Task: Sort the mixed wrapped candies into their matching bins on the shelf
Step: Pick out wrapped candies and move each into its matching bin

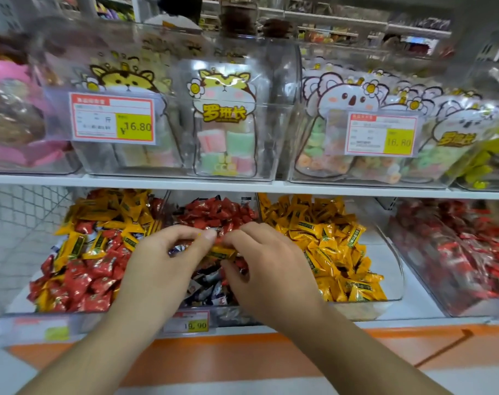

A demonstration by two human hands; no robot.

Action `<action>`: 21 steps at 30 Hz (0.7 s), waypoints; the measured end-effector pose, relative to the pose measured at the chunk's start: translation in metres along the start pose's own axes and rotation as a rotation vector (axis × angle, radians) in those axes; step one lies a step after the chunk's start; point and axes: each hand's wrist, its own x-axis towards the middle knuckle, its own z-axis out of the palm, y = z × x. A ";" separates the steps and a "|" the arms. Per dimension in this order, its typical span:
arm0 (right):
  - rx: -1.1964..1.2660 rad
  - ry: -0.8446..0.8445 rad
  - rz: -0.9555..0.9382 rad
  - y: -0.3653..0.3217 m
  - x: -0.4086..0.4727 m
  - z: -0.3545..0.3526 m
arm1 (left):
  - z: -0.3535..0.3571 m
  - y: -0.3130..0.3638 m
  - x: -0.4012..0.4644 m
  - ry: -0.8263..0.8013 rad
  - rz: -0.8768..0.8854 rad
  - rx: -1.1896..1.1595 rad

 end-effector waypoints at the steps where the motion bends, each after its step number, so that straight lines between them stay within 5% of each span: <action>1: -0.010 0.013 0.019 0.002 0.000 -0.001 | -0.002 0.001 0.000 -0.025 -0.009 0.009; 6: -0.147 0.107 0.299 0.042 0.005 -0.014 | -0.019 -0.004 0.004 -0.068 0.103 0.297; 10: -0.271 -0.028 0.530 0.064 0.006 -0.020 | -0.039 -0.011 0.014 -0.094 0.269 0.591; 21: -0.020 -0.143 0.253 0.008 0.017 0.014 | -0.097 -0.052 0.057 0.049 0.226 0.717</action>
